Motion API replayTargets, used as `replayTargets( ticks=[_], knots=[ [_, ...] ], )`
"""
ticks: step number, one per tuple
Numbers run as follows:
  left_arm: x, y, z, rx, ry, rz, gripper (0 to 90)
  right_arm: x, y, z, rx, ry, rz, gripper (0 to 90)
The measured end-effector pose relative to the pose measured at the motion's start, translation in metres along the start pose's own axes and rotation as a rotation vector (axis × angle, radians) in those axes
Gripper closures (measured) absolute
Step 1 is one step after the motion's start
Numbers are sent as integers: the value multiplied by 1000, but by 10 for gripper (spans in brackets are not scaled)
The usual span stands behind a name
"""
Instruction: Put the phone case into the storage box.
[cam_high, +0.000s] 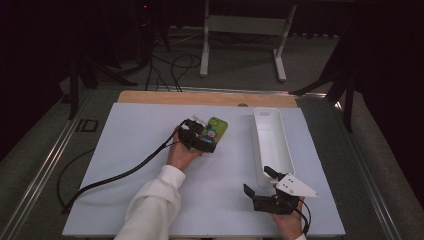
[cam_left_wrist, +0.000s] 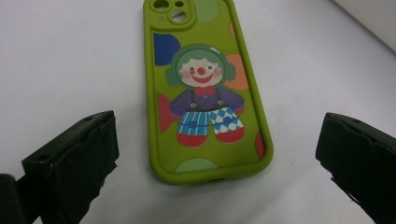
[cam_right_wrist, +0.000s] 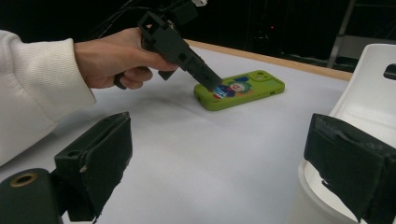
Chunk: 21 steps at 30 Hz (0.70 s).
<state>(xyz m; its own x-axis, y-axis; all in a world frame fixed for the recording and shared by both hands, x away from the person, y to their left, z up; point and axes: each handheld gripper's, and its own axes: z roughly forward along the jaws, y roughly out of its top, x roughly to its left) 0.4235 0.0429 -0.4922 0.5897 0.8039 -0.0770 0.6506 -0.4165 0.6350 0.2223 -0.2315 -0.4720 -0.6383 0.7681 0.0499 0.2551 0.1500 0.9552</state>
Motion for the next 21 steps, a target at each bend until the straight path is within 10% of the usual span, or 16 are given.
replayTargets(
  ticks=[21],
  knots=[
    [-1, -5, 17, 28, 3, -19, 48, 0, 0, -1, -2, -2, 1, 77]
  ],
)
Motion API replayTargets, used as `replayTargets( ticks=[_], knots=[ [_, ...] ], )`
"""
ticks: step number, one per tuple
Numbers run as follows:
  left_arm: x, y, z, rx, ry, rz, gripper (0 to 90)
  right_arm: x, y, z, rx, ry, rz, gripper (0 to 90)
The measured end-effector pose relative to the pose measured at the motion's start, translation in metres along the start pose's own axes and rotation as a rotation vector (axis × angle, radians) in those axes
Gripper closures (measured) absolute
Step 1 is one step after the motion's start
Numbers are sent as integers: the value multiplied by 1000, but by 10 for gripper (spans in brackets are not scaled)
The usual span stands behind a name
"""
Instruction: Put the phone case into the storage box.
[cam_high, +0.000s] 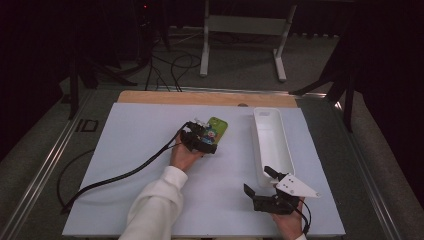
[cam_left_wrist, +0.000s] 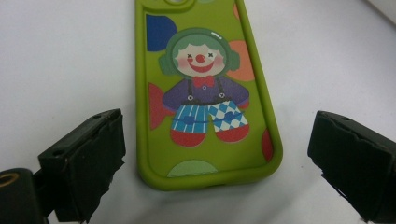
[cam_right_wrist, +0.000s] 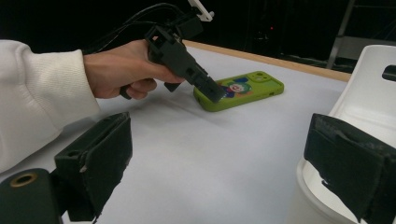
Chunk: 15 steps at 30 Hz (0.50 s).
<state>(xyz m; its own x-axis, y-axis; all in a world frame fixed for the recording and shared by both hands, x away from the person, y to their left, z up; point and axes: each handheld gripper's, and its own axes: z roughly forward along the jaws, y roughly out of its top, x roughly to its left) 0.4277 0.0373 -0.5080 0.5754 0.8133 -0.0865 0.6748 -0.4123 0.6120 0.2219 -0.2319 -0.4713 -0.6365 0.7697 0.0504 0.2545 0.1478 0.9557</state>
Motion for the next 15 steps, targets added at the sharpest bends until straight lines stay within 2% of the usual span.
replayTargets(
  ticks=[8, 15],
  knots=[
    [0, -1, 4, 4, -8, 2, 99, 0, 0, 0, 0, -1, 0, 77],
    [-1, -3, 8, 8, 16, 0, 135, 0, 0, 0, 1, 0, -1, 77]
  ],
)
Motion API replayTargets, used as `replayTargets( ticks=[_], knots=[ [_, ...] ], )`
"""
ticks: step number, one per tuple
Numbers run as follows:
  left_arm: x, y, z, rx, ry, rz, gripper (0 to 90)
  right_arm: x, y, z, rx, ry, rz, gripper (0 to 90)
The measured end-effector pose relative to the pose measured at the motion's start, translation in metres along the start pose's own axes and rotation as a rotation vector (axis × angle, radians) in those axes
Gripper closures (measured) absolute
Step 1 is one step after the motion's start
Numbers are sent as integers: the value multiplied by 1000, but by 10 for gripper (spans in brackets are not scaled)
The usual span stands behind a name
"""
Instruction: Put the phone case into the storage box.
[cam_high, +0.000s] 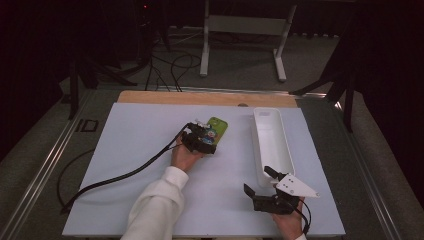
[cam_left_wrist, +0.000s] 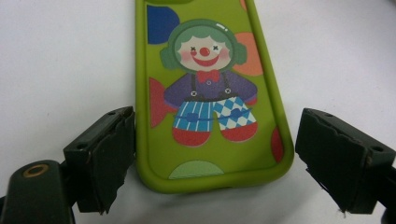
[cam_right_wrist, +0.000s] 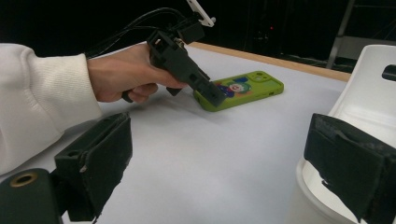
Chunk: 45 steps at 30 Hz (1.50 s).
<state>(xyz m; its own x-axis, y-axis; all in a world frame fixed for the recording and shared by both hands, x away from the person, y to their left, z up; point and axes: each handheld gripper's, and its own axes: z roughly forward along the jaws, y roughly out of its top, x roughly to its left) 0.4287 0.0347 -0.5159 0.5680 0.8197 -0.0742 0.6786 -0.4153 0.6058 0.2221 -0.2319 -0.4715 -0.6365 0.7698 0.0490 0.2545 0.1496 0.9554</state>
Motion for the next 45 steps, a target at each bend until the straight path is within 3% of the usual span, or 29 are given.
replayTargets(
  ticks=[28, 45],
  knots=[
    [0, -9, -7, 27, 22, 28, 152, 0, 0, -1, -2, -6, 3, 78],
    [-1, -32, -27, 50, 26, 38, 152, 0, 0, -1, -4, -9, 3, 77]
  ],
)
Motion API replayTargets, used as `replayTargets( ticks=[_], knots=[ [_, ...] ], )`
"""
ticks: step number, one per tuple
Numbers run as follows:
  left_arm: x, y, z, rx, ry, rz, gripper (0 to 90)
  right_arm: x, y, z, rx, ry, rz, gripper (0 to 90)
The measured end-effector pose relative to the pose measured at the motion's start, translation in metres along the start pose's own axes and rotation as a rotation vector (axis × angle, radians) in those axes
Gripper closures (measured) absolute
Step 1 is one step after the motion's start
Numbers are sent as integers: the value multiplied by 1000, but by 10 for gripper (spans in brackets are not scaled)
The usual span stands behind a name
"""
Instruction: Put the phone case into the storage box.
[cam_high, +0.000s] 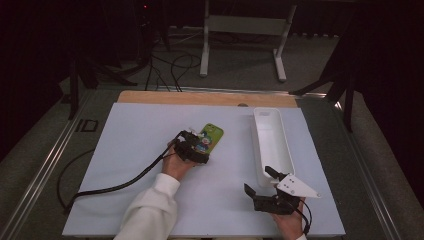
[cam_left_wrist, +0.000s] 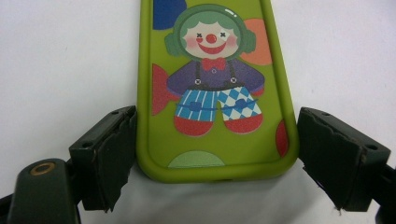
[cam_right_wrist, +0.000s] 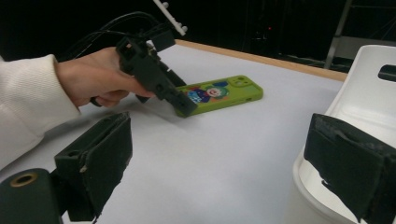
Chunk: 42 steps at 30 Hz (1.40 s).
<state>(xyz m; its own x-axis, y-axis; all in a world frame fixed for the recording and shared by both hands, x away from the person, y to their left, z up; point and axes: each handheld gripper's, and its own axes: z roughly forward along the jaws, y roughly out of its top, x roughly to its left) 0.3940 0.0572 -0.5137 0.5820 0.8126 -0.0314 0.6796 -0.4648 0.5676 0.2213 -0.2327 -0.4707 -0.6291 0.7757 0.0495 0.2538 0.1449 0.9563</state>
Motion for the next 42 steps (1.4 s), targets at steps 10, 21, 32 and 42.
replayTargets(
  ticks=[10, 21, 32, 42],
  knots=[
    [1, -25, -19, 16, 11, 9, 152, 1, 0, 1, 1, 2, -2, 77],
    [-1, -63, -44, 2, 10, -10, 152, 1, -1, 3, 6, 6, 0, 78],
    [-10, -104, -70, -16, 22, 11, 150, -1, 1, 7, 14, 10, -18, 77],
    [-11, -110, -72, -26, 25, 11, 147, -9, 4, 12, 27, 14, -35, 77]
  ],
)
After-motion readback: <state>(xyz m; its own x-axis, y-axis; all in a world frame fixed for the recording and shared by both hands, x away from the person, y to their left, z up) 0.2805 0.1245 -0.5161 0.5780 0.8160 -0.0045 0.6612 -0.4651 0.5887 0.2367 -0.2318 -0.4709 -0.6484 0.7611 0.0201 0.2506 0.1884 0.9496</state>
